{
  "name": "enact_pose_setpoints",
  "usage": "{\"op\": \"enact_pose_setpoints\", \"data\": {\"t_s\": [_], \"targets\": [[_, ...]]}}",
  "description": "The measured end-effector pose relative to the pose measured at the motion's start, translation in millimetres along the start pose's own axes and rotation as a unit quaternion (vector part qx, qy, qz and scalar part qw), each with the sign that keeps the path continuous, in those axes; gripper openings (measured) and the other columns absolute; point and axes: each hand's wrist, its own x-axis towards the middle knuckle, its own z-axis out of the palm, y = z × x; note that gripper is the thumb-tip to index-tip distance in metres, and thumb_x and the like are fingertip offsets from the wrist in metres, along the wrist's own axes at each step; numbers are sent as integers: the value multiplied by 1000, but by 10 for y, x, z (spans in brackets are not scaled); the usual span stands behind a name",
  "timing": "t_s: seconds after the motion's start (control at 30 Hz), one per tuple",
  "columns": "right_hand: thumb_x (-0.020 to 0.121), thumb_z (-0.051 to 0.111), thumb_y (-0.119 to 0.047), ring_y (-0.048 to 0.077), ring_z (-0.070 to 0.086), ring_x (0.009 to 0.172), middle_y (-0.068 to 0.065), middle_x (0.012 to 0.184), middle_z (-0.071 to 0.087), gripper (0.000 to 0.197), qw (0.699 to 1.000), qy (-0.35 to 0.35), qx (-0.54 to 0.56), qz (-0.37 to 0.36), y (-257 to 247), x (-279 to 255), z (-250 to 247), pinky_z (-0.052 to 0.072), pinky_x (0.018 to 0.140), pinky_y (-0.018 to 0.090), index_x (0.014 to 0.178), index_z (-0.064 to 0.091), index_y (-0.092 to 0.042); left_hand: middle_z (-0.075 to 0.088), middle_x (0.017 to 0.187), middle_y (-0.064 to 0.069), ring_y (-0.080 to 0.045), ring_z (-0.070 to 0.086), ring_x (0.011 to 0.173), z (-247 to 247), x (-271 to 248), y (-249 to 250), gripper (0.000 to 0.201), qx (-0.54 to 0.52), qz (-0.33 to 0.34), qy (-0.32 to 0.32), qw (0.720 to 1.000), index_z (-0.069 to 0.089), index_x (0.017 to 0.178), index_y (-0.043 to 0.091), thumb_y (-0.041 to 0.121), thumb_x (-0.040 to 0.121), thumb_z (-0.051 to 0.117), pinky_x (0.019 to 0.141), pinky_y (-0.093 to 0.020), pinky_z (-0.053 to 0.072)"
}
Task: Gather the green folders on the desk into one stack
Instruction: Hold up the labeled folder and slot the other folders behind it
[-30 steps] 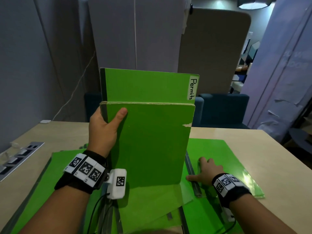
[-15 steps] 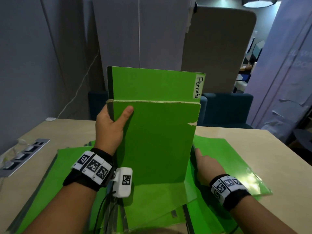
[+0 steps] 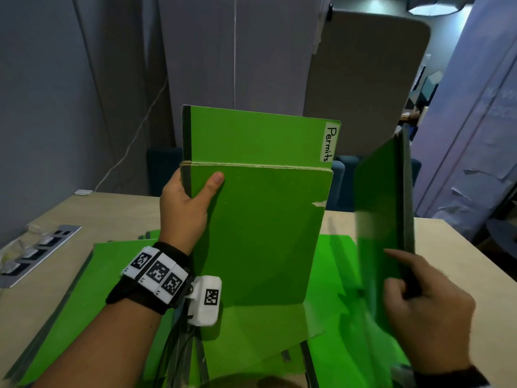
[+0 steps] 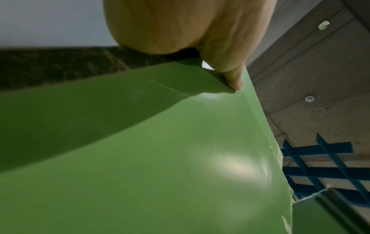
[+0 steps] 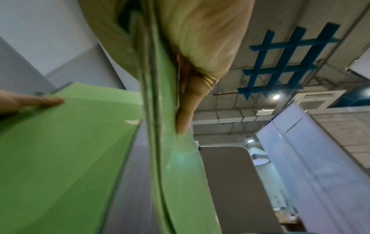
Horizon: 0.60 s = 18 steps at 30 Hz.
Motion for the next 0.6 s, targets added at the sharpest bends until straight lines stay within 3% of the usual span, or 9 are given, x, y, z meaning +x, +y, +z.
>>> {"op": "enact_pose_setpoints", "data": {"t_s": [0.07, 0.13, 0.2, 0.27, 0.37, 0.43, 0.5, 0.6], "targets": [[72, 54, -6, -1, 47, 63, -4, 69, 57, 41, 997, 5, 75, -26, -221, -254, 33, 36, 72, -5, 105, 79, -14, 72, 97, 10, 6, 68, 88, 6, 4, -6, 14, -1, -3, 4, 1000, 64, 103, 24, 29, 92, 72, 77, -10, 53], [77, 49, -8, -14, 51, 65, -5, 78, 65, 41, 987, -26, 141, -65, -406, -527, 160, 35, 74, -9, 107, 77, -13, 73, 99, 10, 5, 69, 91, 4, 5, -7, 14, -5, -9, 6, 1000, 65, 103, 27, 29, 92, 72, 78, -12, 54], [78, 50, -10, -15, 58, 68, 0, 100, 77, 44, 978, -59, 182, -82, -540, -723, 311, 41, 75, -6, 112, 76, -18, 73, 100, 11, 5, 70, 90, 3, -6, 2, 14, -9, -12, 5, 1000, 65, 104, 27, 28, 92, 72, 77, -11, 54], [77, 54, -7, -10, 65, 73, 6, 120, 76, 49, 969, -84, 214, -87, -623, -791, 438, 49, 76, 1, 119, 72, -24, 73, 99, 10, 5, 70, 90, 6, -33, 22, 14, -8, -11, 1, 1000, 65, 105, 24, 27, 93, 72, 75, -11, 54], [70, 71, 10, -4, 70, 70, 8, 131, 71, 71, 956, -117, 248, -99, -685, -820, 583, 58, 71, 11, 131, 65, -25, 73, 99, 8, 3, 70, 90, -4, -63, 36, 15, -10, -11, 3, 1000, 65, 106, 22, 27, 92, 71, 76, -12, 54], [67, 77, 14, -4, 72, 72, 7, 140, 65, 81, 950, -140, 257, -108, -712, -842, 648, 59, 70, 12, 136, 63, -26, 74, 98, 7, -1, 71, 92, -23, -71, 31, 18, -6, -12, 3, 1000, 66, 105, 22, 33, 91, 71, 80, -18, 56], [70, 76, 10, -6, 71, 70, 4, 140, 65, 88, 946, -157, 263, -106, -716, -864, 704, 59, 72, 11, 146, 54, -29, 74, 98, 6, -7, 72, 95, -34, -66, 19, 23, 5, -16, 0, 1000, 66, 103, 24, 41, 88, 70, 84, -29, 58], [73, 73, 6, -5, 66, 58, 1, 122, 76, 96, 940, -190, 266, -100, -757, -902, 756, 60, 67, 13, 156, 42, -32, 75, 99, 4, -11, 72, 96, -33, -51, 0, 23, 7, -15, -1, 1000, 66, 102, 26, 43, 88, 69, 87, -37, 59]]}}
